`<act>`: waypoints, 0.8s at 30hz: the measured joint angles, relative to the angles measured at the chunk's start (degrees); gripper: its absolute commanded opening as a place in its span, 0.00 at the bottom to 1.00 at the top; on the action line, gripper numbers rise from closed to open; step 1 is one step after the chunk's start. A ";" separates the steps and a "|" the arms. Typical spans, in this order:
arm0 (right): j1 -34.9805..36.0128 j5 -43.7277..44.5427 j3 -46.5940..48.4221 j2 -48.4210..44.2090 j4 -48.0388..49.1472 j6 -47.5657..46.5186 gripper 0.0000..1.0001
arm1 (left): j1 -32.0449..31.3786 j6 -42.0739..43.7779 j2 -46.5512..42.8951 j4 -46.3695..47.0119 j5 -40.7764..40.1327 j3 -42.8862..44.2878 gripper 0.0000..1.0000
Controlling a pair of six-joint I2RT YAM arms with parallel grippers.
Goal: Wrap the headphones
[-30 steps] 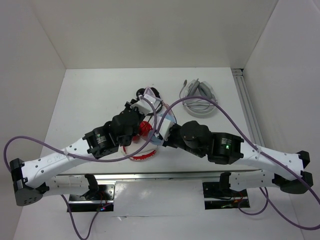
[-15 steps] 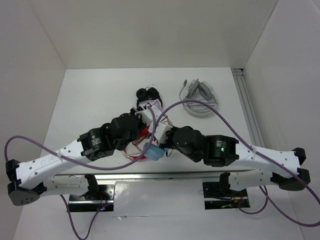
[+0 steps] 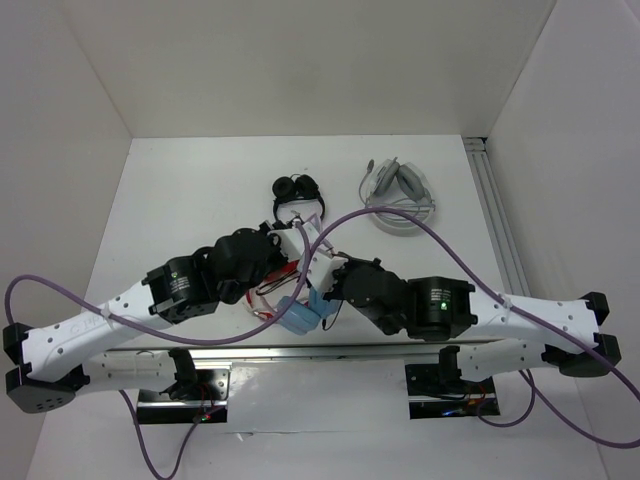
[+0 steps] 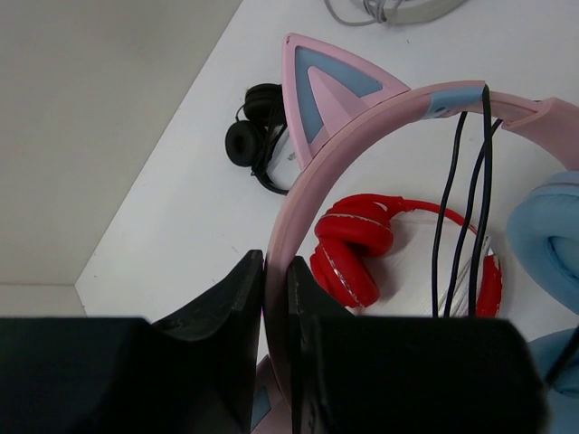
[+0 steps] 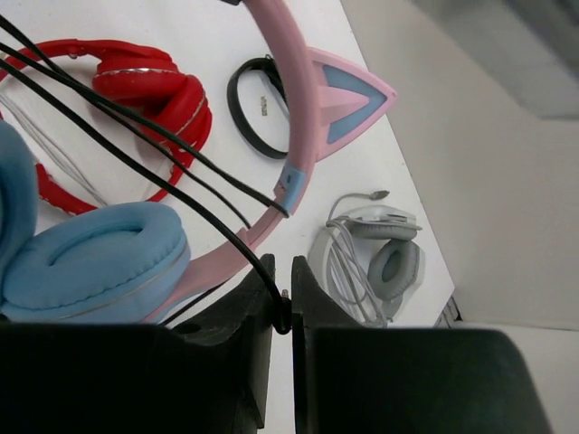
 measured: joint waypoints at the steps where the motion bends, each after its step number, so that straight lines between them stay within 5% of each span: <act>1: 0.09 0.37 -0.13 -0.11 -0.02 -0.07 0.00 | 0.00 0.00 0.07 -0.33 0.52 0.07 0.00; 24: 1.66 1.05 -2.86 -2.67 3.93 2.91 0.08 | 0.04 3.19 4.81 -14.99 7.52 12.02 0.00</act>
